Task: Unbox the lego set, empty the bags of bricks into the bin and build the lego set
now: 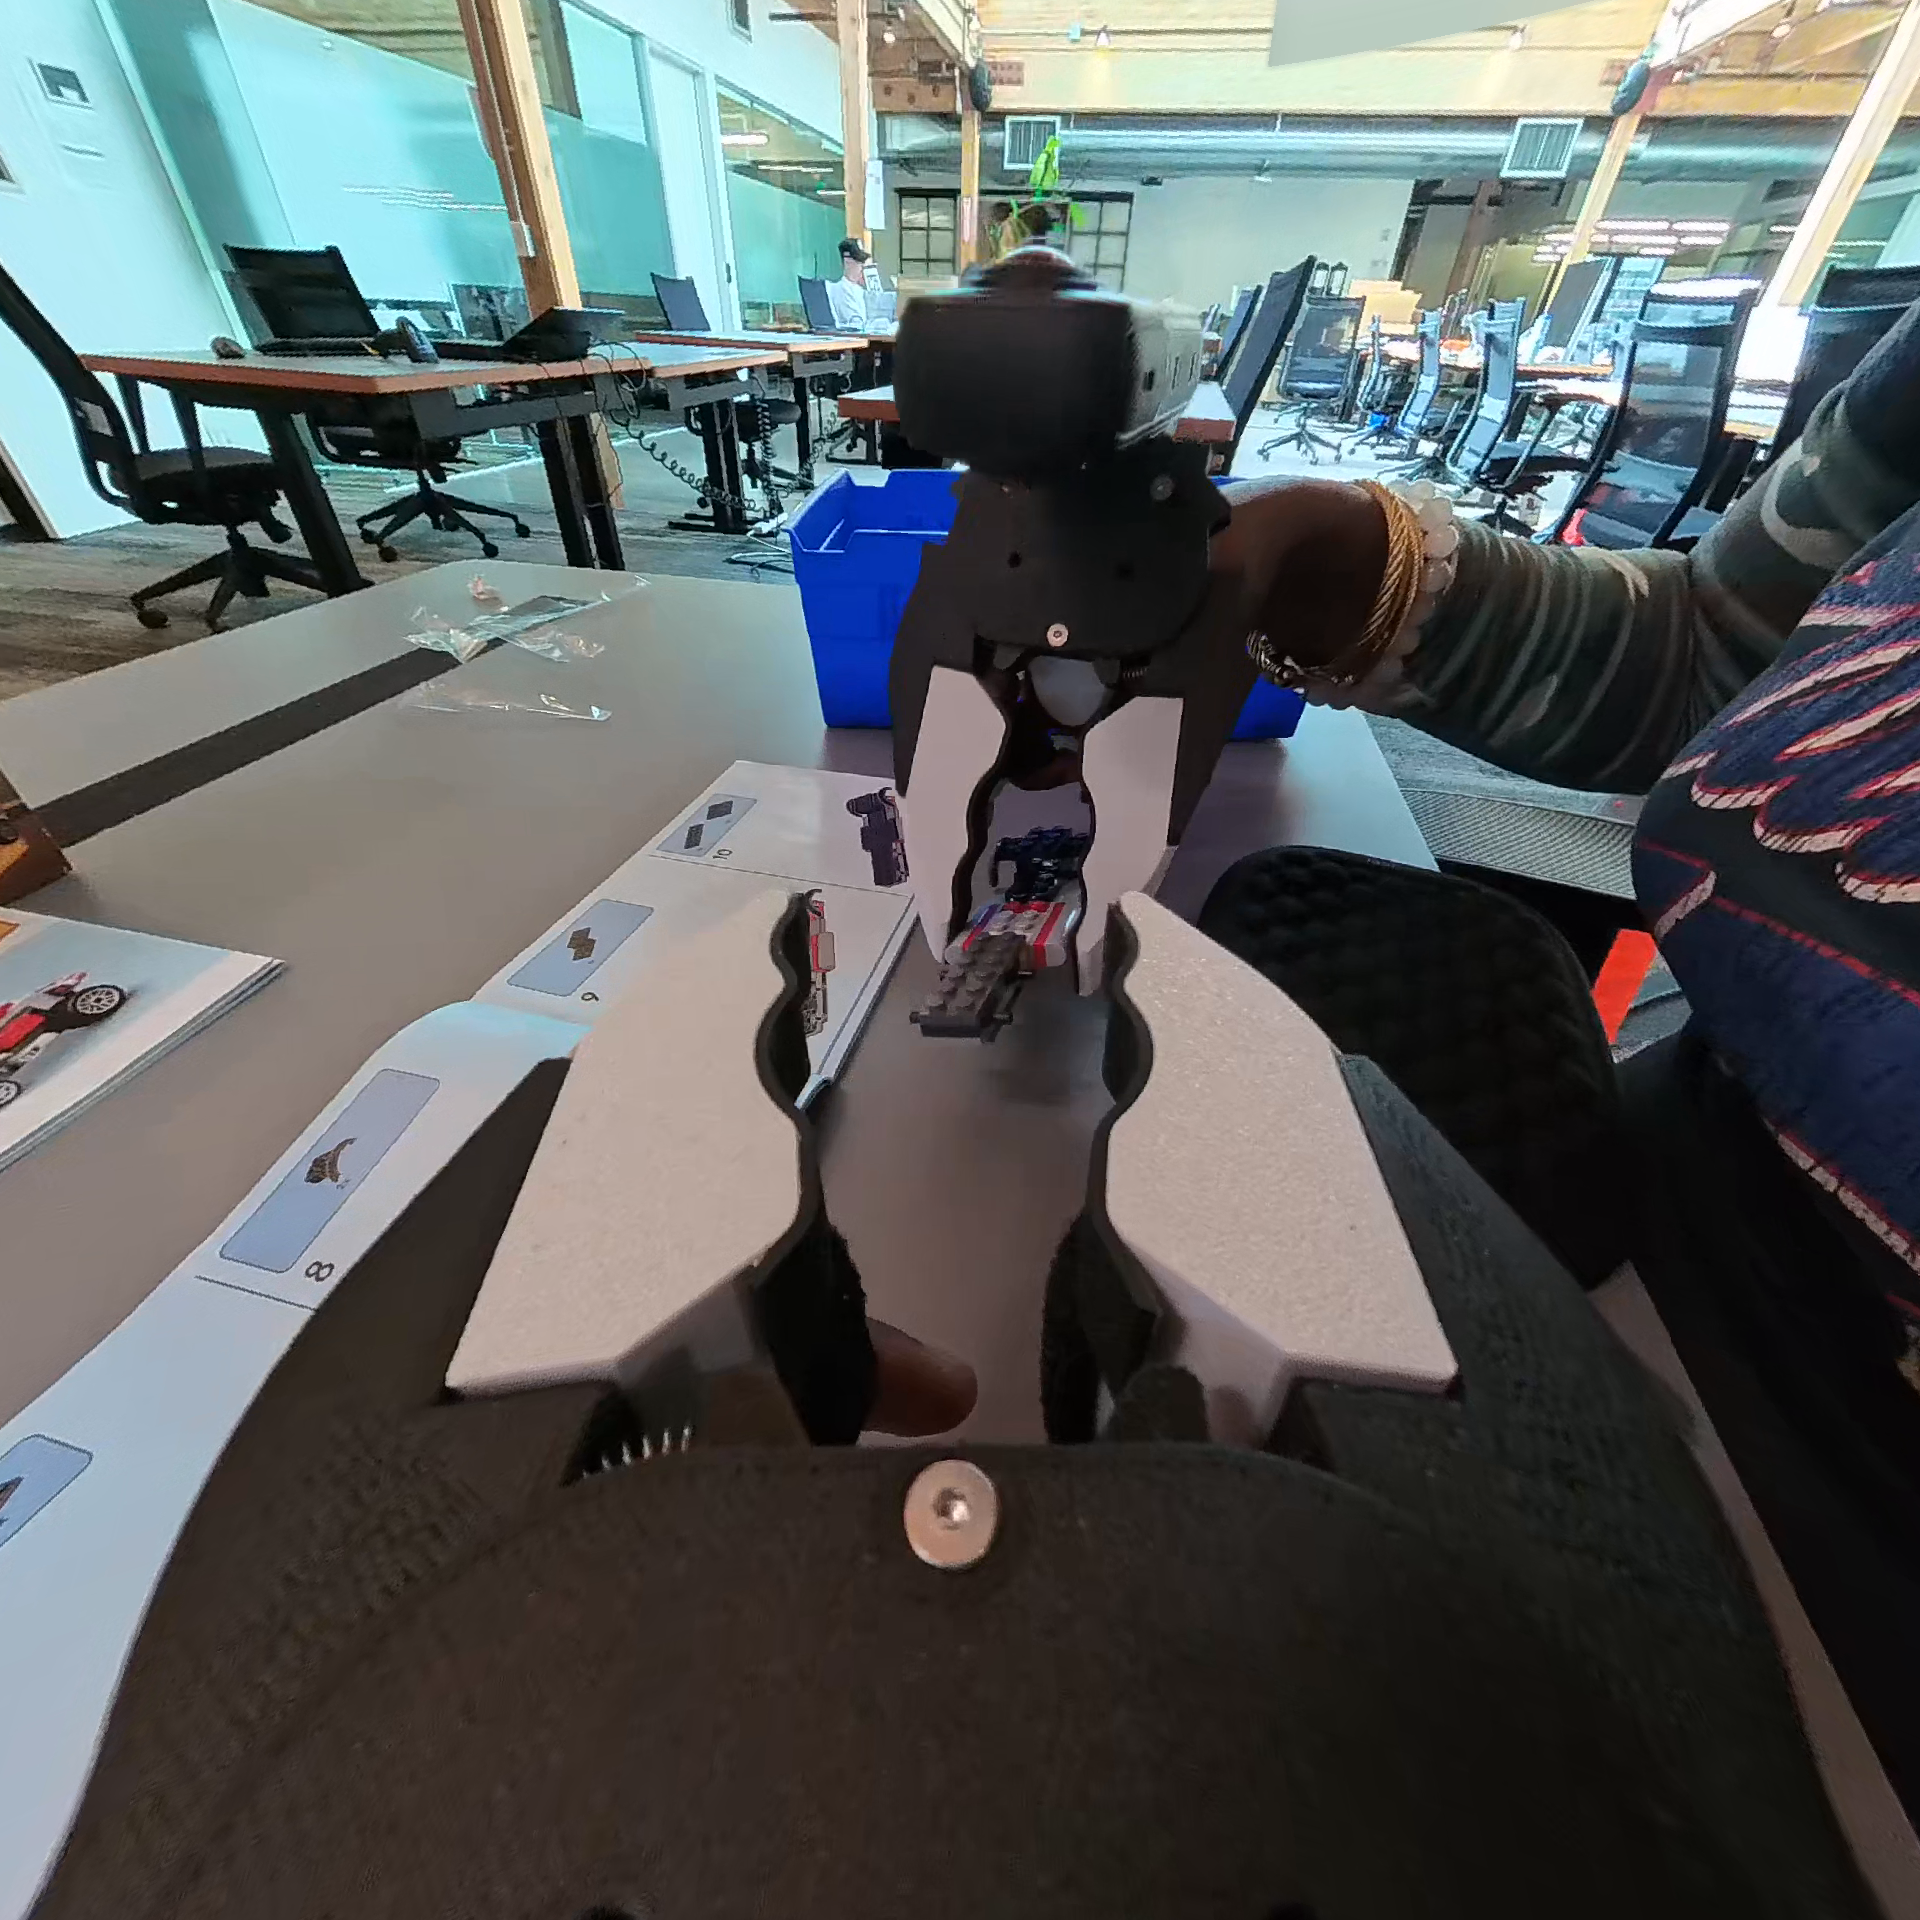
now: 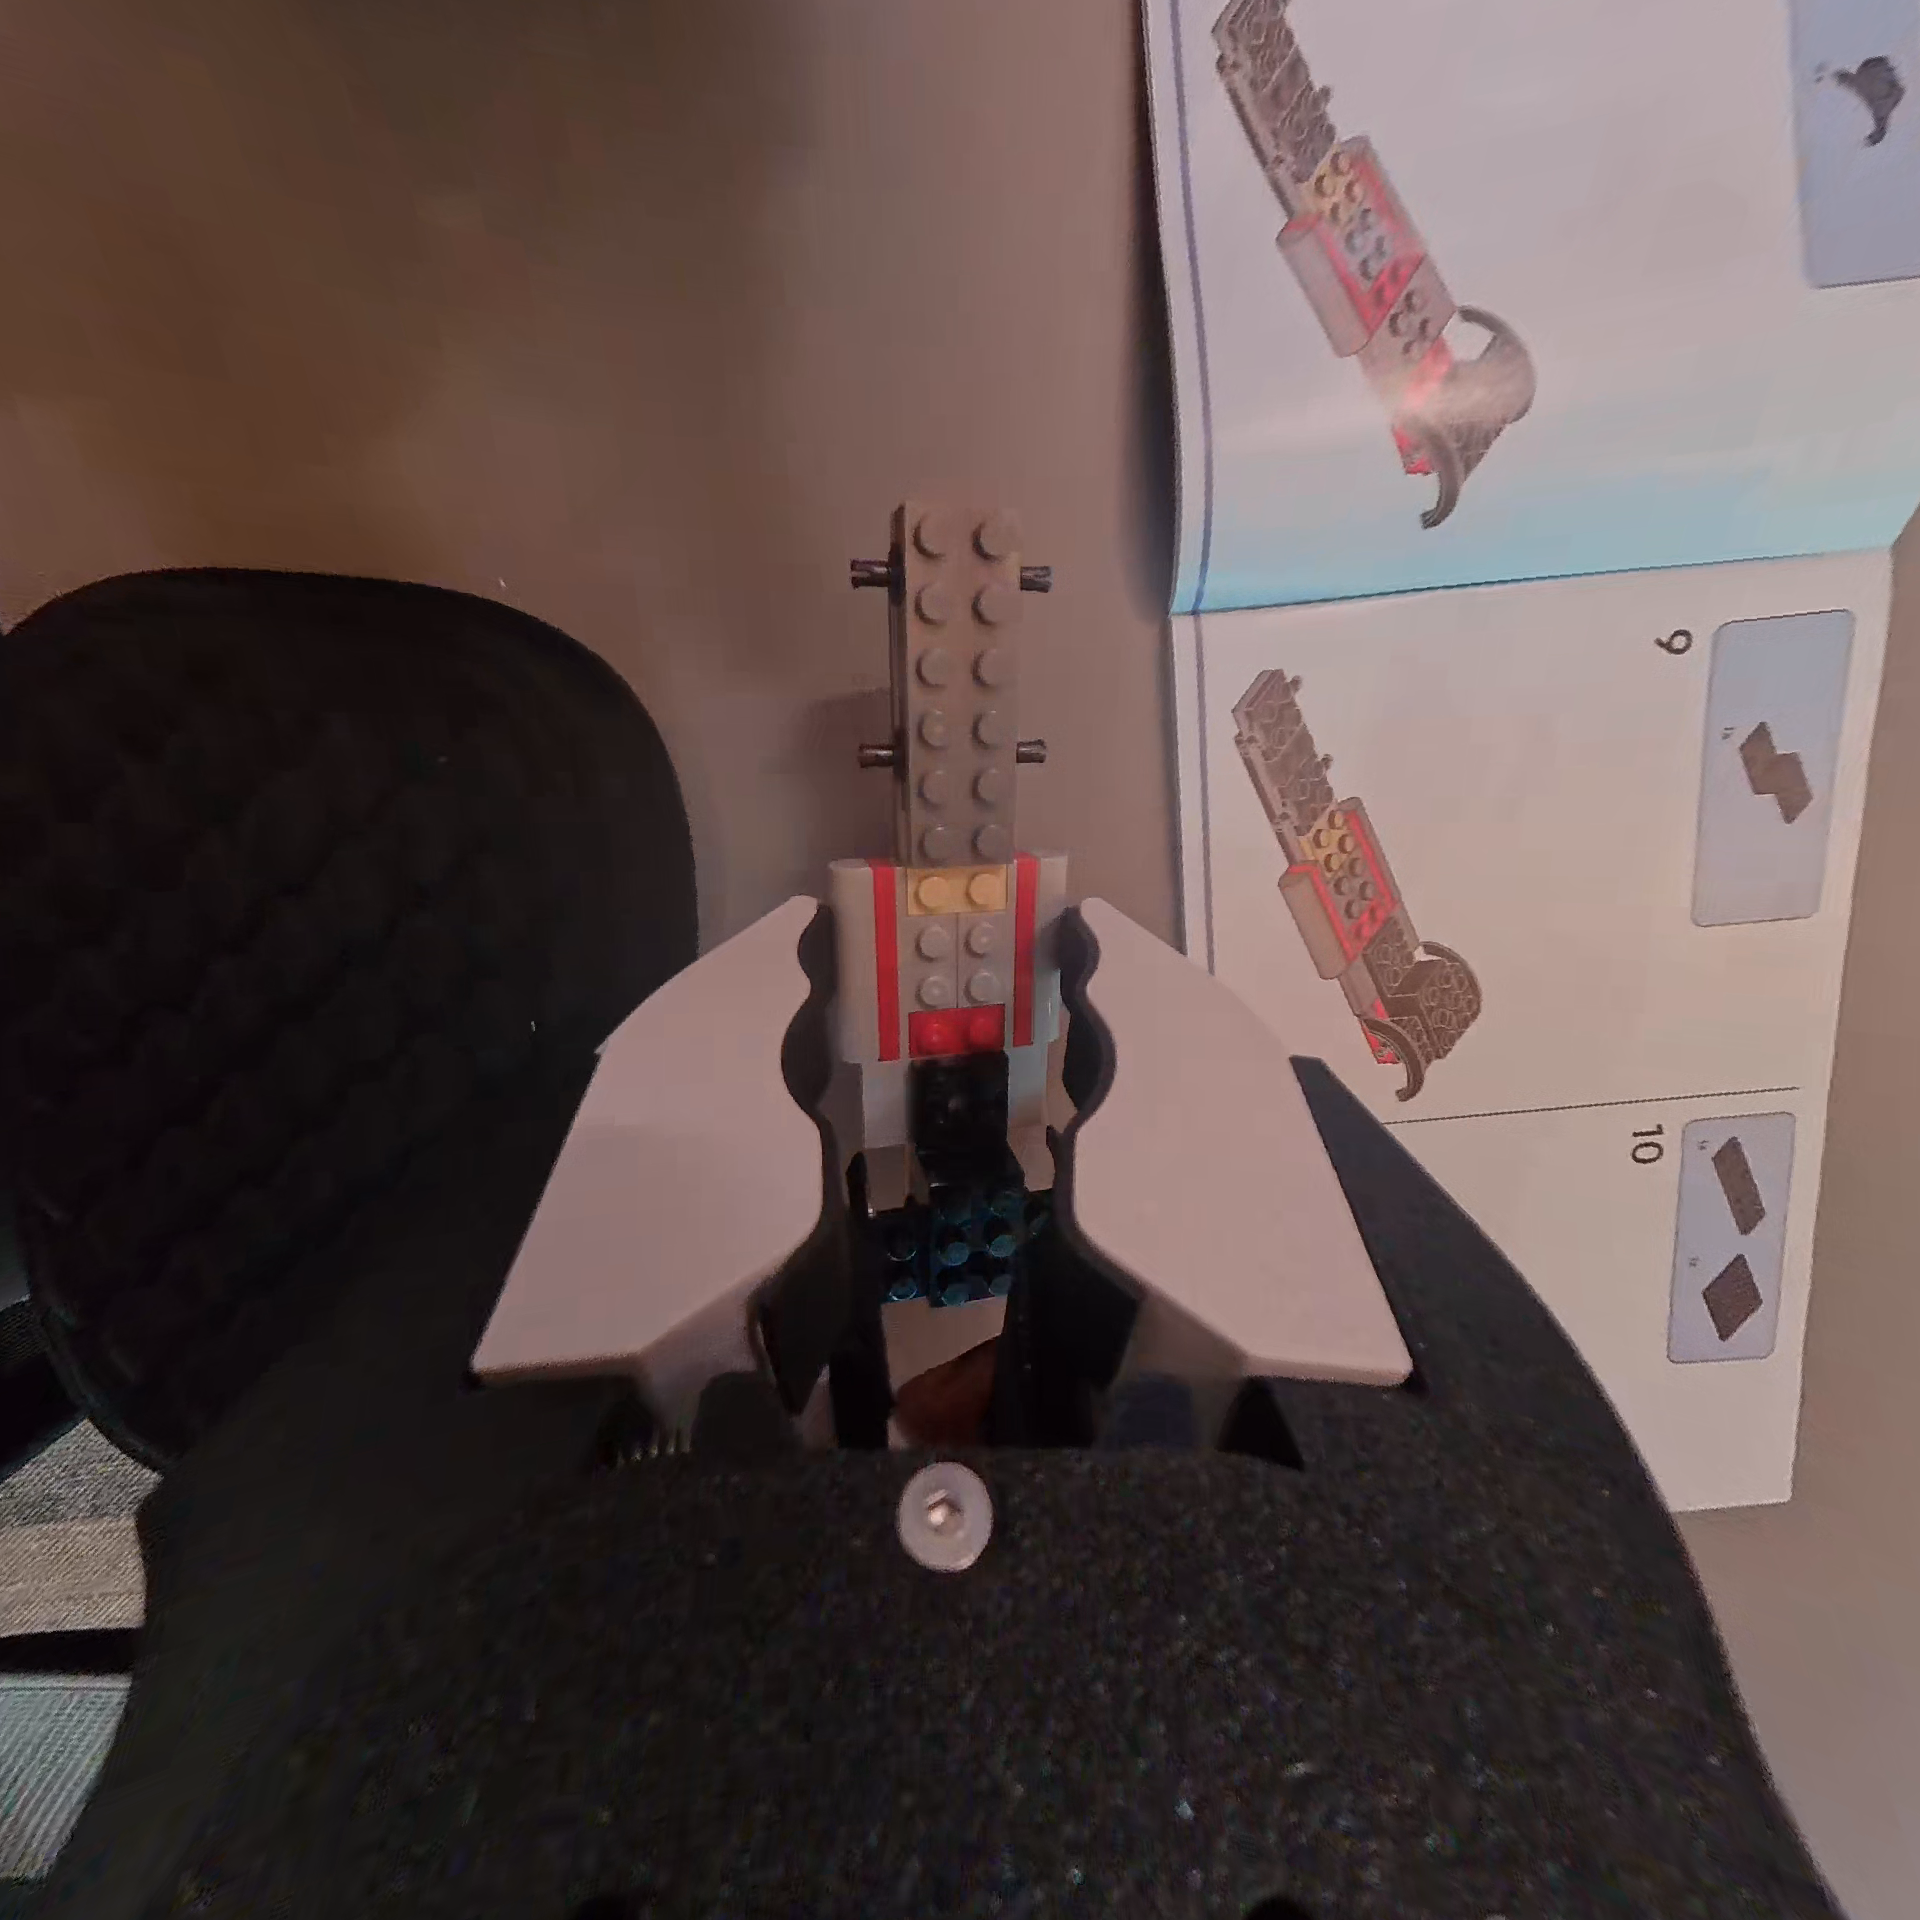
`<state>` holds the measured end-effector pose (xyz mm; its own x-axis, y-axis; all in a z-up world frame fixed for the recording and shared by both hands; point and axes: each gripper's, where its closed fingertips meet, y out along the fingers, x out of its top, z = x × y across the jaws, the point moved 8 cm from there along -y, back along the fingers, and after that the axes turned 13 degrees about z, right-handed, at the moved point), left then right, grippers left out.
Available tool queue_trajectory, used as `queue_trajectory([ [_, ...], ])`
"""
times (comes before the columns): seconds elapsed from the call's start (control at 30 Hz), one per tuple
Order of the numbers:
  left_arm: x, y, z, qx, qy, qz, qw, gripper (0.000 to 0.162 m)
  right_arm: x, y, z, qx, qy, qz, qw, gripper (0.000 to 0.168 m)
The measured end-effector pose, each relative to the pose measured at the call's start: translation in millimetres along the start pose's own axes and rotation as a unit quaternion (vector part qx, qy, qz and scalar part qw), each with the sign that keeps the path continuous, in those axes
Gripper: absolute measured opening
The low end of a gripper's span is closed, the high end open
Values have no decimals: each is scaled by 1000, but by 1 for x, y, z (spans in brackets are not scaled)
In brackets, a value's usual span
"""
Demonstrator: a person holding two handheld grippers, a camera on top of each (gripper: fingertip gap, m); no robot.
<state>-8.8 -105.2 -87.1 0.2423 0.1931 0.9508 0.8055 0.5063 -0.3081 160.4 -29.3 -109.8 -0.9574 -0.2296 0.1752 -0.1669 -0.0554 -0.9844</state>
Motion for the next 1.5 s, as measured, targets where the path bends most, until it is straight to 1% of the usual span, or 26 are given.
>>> queue_trajectory([
  [0.07, 0, -1, 0, -2, -3, -2, 1000, 54, 1, 1, 1, 25, 2, -1, 1000, 42],
  [0.13, 0, -2, 1, -1, -4, -8, 1000, 53, 3, -2, 2, 81, 33, -31, 996, 42],
  [0.23, 1, -3, 0, 1, -2, -16, 1000, 53, 4, -9, -2, 172, 79, -94, 977, 42],
  [0.3, 1, -4, 0, 3, 0, -18, 1000, 53, 3, -14, -5, 209, 103, -126, 964, 42],
  [0.4, 1, -2, -1, 3, 8, -11, 1000, 52, 2, -18, -7, 234, 112, -142, 955, 42],
  [0.57, -1, 5, -7, 15, 50, 17, 999, 51, 1, -18, -5, 256, 106, -128, 952, 42],
  [0.67, -4, 11, -10, 27, 81, 42, 995, 50, 1, -18, -6, 235, 103, -120, 959, 42],
  [0.7, -6, 12, -11, 31, 88, 49, 994, 50, 1, -18, -7, 217, 104, -118, 963, 42],
  [0.8, -7, 14, -9, 43, 91, 57, 993, 49, -1, -15, -7, 101, 96, -85, 987, 42],
  [0.93, -4, 7, -3, 55, 64, 25, 996, 48, -1, -5, 4, -6, 64, -58, 996, 42],
  [1.07, -2, 0, 2, 64, 35, -12, 997, 48, -2, 6, 13, -59, 16, -30, 998, 42],
  [1.17, -1, -2, 3, 64, 29, -20, 997, 48, -1, 9, 16, -77, -14, -29, 996, 42],
  [1.27, -2, 0, 2, 57, 34, -11, 998, 48, -1, 10, 16, -65, -30, -33, 997, 42],
  [1.4, -3, 3, 0, 53, 44, 0, 998, 48, 1, 9, 14, -69, -53, -42, 995, 51],
  [1.5, -3, 3, 0, 51, 44, 0, 998, 47, 0, 0, 15, -65, -51, -69, 994, 54],
])
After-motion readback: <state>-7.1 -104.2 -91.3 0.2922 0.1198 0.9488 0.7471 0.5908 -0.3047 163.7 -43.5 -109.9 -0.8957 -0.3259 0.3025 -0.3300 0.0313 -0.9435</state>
